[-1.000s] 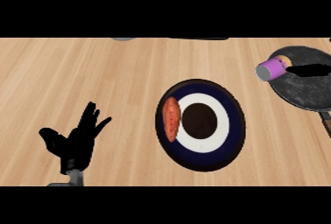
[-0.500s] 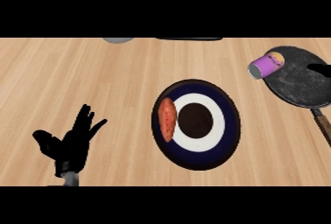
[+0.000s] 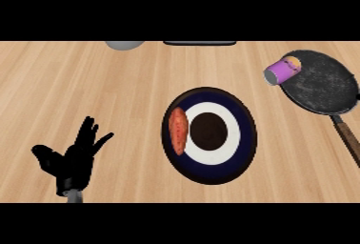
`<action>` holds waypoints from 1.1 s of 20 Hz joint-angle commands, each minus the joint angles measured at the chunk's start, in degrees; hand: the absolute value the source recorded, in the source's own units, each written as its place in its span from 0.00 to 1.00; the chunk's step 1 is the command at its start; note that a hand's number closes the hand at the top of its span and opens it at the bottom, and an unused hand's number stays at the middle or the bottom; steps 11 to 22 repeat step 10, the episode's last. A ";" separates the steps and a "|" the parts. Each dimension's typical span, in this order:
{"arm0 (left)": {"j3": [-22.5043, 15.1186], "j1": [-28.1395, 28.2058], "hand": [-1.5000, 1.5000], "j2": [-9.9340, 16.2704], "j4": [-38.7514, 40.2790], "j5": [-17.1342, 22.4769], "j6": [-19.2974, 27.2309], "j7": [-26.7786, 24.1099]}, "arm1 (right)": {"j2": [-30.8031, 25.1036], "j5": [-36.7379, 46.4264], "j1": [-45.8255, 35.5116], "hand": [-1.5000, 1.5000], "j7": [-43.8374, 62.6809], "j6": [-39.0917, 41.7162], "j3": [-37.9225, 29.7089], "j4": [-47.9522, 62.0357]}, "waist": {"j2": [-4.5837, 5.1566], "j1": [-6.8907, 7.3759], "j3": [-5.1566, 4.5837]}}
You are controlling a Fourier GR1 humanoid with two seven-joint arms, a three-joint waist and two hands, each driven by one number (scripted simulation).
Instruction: Pick the can from the plate and place it in the pan
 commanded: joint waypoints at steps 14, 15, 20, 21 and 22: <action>2.24 -1.10 0.50 0.14 5.45 0.11 -0.66 0.57 | 3.20 -7.04 11.26 0.00 7.04 3.50 3.43 -16.05 | -0.41 -1.97 -0.55; 2.24 -1.10 0.50 0.14 5.45 0.11 -0.66 0.57 | 3.20 -7.04 11.26 0.00 7.04 3.50 3.43 -16.05 | -0.41 -1.97 -0.55; 2.24 -1.10 0.50 0.14 5.45 0.11 -0.66 0.57 | 3.20 -7.04 11.26 0.00 7.04 3.50 3.43 -16.05 | -0.41 -1.97 -0.55; 2.24 -1.10 0.50 0.14 5.45 0.11 -0.66 0.57 | 3.20 -7.04 11.26 0.00 7.04 3.50 3.43 -16.05 | -0.41 -1.97 -0.55; 2.24 -1.10 0.50 0.14 5.45 0.11 -0.66 0.57 | 3.20 -7.04 11.26 0.00 7.04 3.50 3.43 -16.05 | -0.41 -1.97 -0.55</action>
